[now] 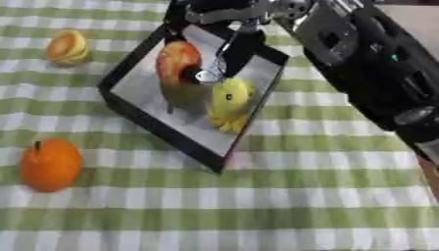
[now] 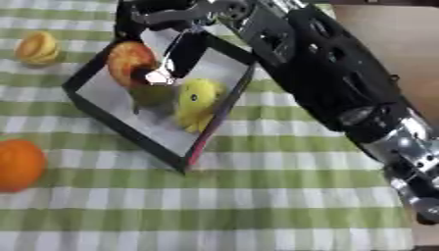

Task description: Pick up objects on the table and place them in the box.

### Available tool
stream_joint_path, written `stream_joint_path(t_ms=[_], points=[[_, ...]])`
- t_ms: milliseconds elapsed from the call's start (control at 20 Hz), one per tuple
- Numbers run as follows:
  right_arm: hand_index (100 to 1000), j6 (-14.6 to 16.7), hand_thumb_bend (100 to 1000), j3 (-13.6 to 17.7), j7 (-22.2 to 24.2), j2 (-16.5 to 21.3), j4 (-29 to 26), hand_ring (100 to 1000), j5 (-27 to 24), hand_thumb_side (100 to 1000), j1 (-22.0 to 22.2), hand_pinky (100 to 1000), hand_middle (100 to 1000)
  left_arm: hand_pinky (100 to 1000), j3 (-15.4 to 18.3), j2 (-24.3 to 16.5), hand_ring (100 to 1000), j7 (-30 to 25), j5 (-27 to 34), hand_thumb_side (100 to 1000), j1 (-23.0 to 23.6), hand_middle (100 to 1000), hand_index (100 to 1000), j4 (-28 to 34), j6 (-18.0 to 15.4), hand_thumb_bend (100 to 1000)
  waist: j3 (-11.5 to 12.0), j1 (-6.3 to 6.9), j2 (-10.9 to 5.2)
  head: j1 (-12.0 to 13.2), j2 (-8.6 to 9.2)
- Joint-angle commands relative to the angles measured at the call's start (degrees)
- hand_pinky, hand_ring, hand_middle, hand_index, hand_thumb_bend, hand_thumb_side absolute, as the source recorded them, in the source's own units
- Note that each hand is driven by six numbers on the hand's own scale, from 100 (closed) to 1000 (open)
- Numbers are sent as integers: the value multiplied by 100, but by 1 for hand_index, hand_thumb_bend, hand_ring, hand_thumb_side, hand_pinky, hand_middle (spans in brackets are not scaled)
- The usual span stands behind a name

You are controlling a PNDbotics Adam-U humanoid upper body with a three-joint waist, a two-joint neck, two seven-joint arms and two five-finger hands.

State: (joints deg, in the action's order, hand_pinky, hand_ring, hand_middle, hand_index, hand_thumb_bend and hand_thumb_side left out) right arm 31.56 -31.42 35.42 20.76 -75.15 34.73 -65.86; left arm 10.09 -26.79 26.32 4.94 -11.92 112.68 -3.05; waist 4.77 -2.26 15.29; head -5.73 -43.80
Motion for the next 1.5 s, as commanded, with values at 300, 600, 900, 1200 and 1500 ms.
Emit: stream_joint_path(t_ms=[300, 600, 900, 1200, 1500], points=[[731, 455, 211, 65, -150, -280, 696, 719, 898, 653, 67, 837, 568, 830, 25, -210, 866, -44, -14, 660, -40, 815, 825, 113, -14, 100, 47, 107, -172, 0, 9], [866, 782, 357, 55, 90, -313, 890, 830, 1210, 642, 148, 868, 743, 830, -4, -205, 867, -81, -2, 660, -64, 815, 825, 109, -10, 100, 61, 113, -177, 18, 12], [932, 778, 290, 304, 335, -4, 497, 880, 598, 447, 112, 915, 808, 829, 5, -218, 867, -87, -12, 659, -58, 815, 826, 119, -11, 100, 39, 105, -209, 49, 2], [913, -502, 100, 1071, 238, 819, -921, 856, -1559, 158, 333, 955, 766, 829, 65, -242, 867, -6, -50, 659, 2, 815, 826, 133, -3, 100, -16, 93, -243, 135, 18], [891, -1875, 100, 2165, -550, 1957, -2339, 844, -4156, 103, 1033, 991, 745, 828, 103, -319, 867, 39, -99, 656, 69, 815, 826, 149, -1, 100, -115, 85, -268, 233, 24]])
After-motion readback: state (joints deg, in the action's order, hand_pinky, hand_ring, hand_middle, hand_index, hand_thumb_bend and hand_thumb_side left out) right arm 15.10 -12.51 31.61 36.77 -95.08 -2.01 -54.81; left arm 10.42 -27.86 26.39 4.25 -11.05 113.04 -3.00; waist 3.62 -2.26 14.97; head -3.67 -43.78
